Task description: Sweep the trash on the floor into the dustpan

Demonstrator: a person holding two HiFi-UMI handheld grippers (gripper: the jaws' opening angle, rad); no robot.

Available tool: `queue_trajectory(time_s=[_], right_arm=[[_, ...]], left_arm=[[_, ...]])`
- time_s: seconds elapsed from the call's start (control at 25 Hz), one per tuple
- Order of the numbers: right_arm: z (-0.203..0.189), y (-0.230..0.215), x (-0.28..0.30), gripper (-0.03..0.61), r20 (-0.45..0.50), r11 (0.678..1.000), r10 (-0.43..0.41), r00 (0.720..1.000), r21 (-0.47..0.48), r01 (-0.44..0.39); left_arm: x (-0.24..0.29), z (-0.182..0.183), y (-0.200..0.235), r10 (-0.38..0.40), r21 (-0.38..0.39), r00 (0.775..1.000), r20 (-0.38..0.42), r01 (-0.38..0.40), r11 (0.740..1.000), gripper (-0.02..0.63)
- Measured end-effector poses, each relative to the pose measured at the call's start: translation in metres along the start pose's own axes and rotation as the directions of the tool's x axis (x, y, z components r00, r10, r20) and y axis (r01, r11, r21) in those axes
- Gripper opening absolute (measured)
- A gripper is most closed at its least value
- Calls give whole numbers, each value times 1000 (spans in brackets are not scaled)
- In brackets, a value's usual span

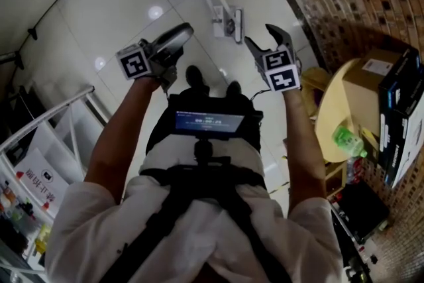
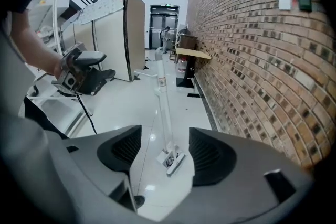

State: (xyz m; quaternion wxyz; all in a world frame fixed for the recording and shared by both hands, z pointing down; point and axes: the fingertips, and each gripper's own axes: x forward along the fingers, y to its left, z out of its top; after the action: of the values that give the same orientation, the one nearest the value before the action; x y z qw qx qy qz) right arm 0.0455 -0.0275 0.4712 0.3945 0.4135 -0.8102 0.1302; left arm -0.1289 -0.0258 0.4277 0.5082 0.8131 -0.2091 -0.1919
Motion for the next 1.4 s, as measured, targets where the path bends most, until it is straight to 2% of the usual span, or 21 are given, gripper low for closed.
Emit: queue_trajectory(time_s=[0.04,0.12,0.16,0.24,0.36,0.52,0.68,1.08,1.2,1.4], right_arm=[[-1,3,-6,283,10,1000,8,1000,11,-8],[-3,7,-17,189,34,999,12,999,33,-13],[-5,7,-23,167,46,999,11,999,46,-13],[-11,9,-34,89,59,998,11,998,67,-15],[-25,15,-50,0,64,996,28,998,80,-33],[-42,29,-77,0,92,991,97,991,81,-105],[-56,42,-117,0,154,980,152,976,104,-169],[-93,50,-216,0,326,962,194,925,120,-244],[-102,54,-232,0,343,957,213,915,116,-267],[-108,65,-245,0,325,956,232,917,96,-277]], left_arm=[[-1,-3,-8,-11,9,1000,3,11,1000,179],[-2,-11,-25,-39,31,999,10,39,999,107],[-1,-15,-36,-64,45,998,15,63,997,68],[2,-23,-54,-95,71,995,24,93,993,34],[0,-41,-69,-90,108,996,27,87,990,17],[4,-67,-102,-93,168,995,48,84,982,5],[1,-109,-125,-39,195,998,47,29,980,3],[-4,-214,-193,2,268,997,81,-23,963,3],[-12,-231,-208,8,283,994,106,-38,958,3],[-26,-240,-222,27,307,989,147,-72,949,3]])
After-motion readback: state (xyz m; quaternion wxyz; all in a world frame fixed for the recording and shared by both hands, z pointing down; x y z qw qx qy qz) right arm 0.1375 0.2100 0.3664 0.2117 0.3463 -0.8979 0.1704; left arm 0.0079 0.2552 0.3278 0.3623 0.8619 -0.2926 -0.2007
